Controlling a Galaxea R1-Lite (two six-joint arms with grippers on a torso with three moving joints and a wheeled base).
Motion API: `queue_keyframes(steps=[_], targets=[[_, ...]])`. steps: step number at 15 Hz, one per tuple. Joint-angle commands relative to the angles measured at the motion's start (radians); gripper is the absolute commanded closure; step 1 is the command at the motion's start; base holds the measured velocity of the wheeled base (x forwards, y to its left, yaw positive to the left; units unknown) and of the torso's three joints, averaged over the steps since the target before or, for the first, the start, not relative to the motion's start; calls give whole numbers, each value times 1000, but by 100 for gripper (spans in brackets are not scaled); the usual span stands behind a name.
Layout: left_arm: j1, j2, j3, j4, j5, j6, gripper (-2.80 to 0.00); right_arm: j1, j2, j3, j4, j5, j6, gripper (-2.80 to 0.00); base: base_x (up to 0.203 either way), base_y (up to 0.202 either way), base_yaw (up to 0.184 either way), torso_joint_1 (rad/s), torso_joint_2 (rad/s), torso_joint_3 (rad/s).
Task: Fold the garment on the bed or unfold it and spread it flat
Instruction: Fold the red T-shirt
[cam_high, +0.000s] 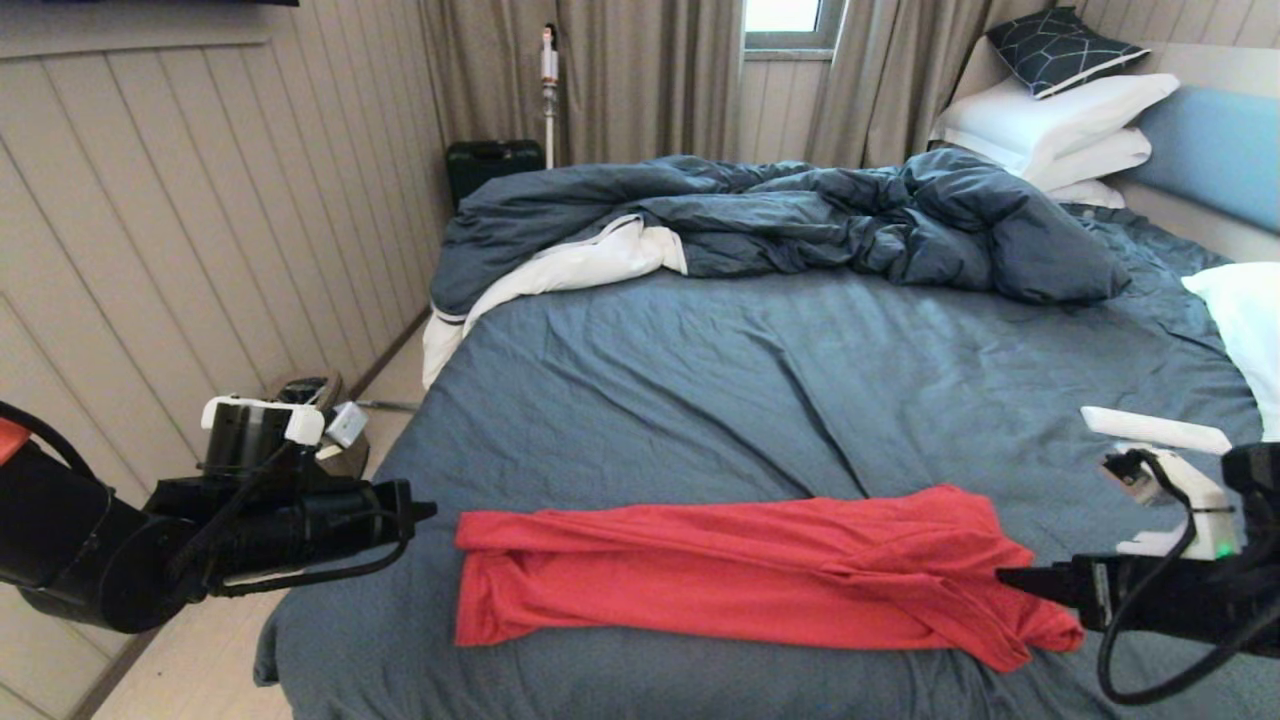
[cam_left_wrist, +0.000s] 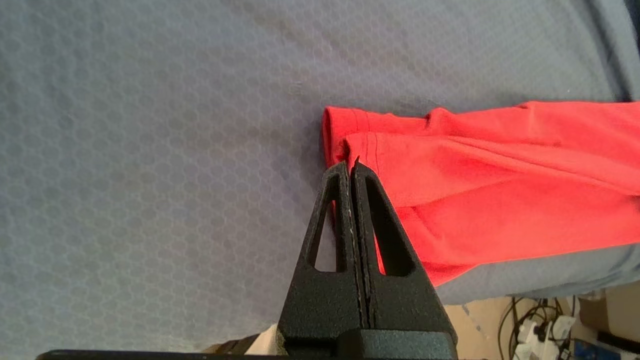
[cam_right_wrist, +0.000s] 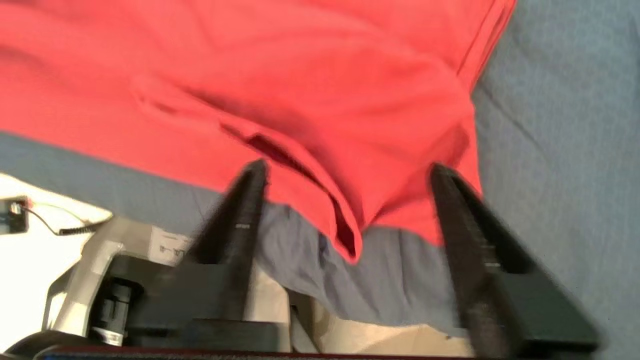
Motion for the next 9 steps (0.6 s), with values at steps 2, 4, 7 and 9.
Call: queue_keyframes(steps=[2,4,7,9], targets=[[-5,3,3,-4,-2,-2,0,9,80,-67,-2,1,41,0,0,0,0,0,0,0],[-7,3,5,-4,-2,-3,0,8,130,-90,1,-1,50,0,0,0,0,0,0,0],[-8,1,5,-4,-2,-3,0,7,189,-122,1,-2,77,0,0,0,0,0,0,0],[-7,0,6,-4,-2,-3,0,5,211,-145,0,-5,84,0,0,0,0,0,0,0]])
